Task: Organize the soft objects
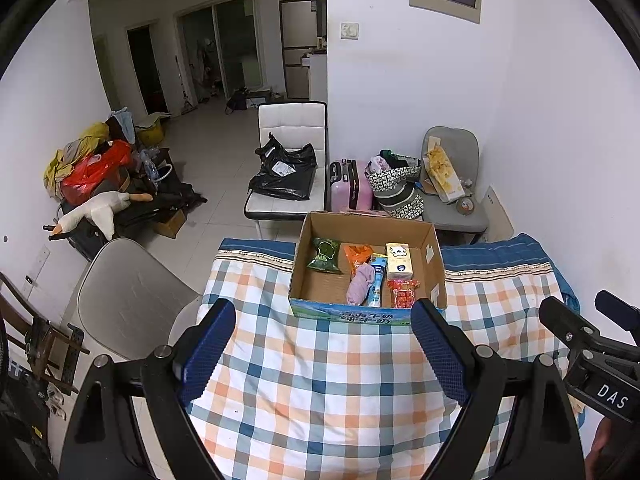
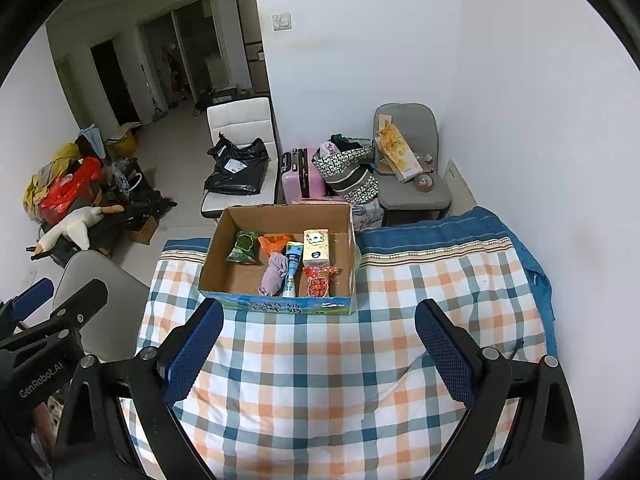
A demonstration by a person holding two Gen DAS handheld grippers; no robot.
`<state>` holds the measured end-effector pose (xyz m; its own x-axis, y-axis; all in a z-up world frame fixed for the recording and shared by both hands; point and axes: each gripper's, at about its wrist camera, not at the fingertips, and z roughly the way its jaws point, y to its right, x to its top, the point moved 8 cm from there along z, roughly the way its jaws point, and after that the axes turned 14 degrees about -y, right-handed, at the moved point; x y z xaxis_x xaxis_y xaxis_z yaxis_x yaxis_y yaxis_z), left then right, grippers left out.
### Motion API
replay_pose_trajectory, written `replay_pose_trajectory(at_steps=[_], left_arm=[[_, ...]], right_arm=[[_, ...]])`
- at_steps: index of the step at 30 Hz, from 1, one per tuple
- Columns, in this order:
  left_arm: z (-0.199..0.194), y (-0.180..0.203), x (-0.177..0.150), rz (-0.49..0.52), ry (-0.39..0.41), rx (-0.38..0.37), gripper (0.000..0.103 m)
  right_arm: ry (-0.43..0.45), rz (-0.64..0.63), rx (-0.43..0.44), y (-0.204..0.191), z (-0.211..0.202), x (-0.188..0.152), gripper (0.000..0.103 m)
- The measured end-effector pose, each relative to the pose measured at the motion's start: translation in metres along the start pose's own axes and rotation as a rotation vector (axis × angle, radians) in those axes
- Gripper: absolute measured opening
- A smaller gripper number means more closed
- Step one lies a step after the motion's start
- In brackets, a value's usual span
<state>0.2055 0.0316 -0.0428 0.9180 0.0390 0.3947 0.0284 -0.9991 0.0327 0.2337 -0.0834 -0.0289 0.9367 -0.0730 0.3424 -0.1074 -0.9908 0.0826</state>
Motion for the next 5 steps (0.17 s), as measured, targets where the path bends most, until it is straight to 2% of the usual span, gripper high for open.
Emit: replay_pose_trajectory(at_steps=[5], left_arm=[[-0.0012,0.0014,0.0029,-0.001,0.005,0.001,0.09]], right_arm=[[0.002,0.003,-0.006,-0.0027,-0.001,-0.0003,0.098]])
